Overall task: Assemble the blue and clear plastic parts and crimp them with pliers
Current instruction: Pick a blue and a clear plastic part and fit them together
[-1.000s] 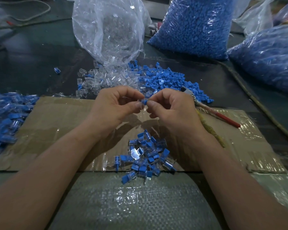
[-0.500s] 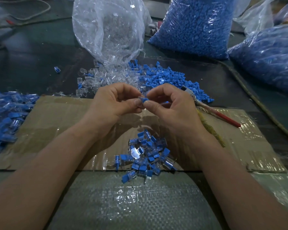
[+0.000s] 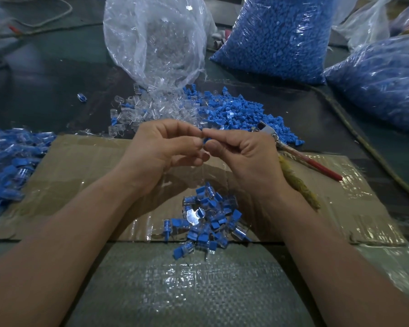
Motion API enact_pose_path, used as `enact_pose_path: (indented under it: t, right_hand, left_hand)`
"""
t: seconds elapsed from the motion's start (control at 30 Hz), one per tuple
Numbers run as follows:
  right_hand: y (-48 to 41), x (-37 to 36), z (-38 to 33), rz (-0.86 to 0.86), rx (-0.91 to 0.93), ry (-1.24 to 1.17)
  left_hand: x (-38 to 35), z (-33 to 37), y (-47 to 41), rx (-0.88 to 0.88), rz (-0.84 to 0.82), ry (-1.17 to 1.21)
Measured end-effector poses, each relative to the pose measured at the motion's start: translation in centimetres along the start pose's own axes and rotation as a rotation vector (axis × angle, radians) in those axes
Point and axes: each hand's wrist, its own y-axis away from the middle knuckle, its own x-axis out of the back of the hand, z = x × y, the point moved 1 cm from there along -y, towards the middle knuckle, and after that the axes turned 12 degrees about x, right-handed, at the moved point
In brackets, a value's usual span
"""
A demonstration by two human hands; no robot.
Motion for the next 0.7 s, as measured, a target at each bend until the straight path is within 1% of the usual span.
enact_pose_path:
  t: [0.13,0.47,0.6,0.7]
  right_hand:
    - [-0.03,-0.01,0.23,0.003,0.028,0.042]
    - [-0.07,-0.17,0.34,-0.036,0.117,0.106]
    - [-0.07,-0.21,0.25,-0.059,0.104,0.124]
    - [0.00,-0.21,0.13,-0.051,0.081,0.081]
  left_hand:
    - [-0.22,-0.04,0.07,-0.005,0.025,-0.041]
    - [-0.16,-0.04,0.15,0.030,0.074,-0.031]
    - [-0.20,-0.01,0.14,0.049,0.103,-0.019]
    - [-0.17,0.05,0.16,0.058,0.104,0.016]
